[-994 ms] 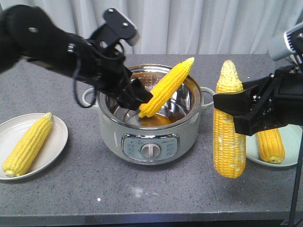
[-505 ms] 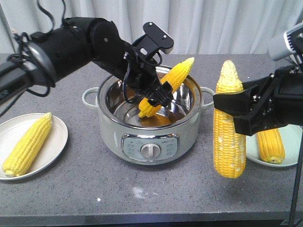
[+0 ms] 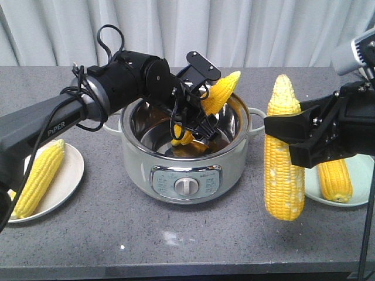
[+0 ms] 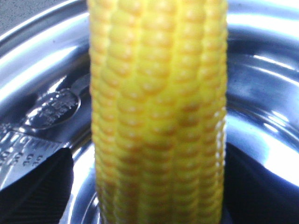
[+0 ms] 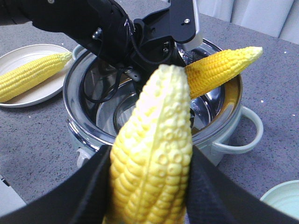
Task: Distribute corn equally
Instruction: 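Reach the left gripper into the pot and grasp the last corn cob, then lift the cob out of the pot with the left gripper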
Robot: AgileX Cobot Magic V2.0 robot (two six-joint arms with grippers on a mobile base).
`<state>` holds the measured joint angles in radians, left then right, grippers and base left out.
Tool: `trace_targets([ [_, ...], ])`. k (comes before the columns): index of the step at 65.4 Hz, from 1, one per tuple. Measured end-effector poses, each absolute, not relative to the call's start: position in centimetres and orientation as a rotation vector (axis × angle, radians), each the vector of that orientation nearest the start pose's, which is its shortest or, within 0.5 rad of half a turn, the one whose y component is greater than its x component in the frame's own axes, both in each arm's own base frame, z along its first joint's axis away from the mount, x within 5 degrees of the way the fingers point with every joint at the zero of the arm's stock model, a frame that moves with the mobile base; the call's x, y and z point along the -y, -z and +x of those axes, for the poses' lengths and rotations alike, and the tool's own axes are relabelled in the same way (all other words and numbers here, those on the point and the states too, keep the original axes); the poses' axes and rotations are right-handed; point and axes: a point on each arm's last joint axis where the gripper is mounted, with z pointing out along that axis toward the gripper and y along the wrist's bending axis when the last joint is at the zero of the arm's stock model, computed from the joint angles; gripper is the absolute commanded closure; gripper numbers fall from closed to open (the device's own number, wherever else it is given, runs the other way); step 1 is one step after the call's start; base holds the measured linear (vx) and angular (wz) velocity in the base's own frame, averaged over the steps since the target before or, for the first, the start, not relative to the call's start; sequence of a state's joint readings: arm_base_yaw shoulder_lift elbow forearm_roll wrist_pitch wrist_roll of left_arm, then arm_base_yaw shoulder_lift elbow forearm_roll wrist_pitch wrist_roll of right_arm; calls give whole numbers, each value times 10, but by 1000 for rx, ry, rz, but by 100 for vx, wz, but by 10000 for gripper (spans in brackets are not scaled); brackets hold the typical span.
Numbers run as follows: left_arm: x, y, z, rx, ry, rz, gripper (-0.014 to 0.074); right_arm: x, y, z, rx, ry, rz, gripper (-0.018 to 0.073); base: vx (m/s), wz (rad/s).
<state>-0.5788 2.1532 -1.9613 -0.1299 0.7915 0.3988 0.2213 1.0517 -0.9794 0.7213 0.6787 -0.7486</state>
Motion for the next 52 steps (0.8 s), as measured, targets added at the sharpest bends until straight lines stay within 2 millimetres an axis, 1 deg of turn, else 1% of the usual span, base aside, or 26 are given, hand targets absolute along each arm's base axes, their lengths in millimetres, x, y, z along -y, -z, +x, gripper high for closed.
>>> trace_targets([
  [7, 279, -262, 411, -2216, 233, 1086, 160, -84, -371, 202, -1987, -492, -633, 406, 0, 0],
  [14, 279, -262, 411, -2232, 245, 1056, 217, -84, -371, 202, -1987, -493, -634, 406, 0, 0],
  [20, 279, -262, 411, -2243, 251, 1041, 241, -84, -371, 202, -1987, -493, -634, 406, 0, 0],
  [28, 277, -266, 407, -2266, 255, 1050, 242, -84, -371, 202, -1988, -493, -635, 406, 0, 0],
  [34, 274, -279, 401, -2265, 271, 1044, 242, -84, -371, 202, -1988, -493, -635, 406, 0, 0],
  [39, 270, -298, 394, -2253, 288, 1021, 242, -84, -371, 202, -1988, -493, -635, 406, 0, 0],
  [52, 252, -363, 367, -2163, 320, 955, 242, -84, -371, 202, -1988, -493, -635, 406, 0, 0],
])
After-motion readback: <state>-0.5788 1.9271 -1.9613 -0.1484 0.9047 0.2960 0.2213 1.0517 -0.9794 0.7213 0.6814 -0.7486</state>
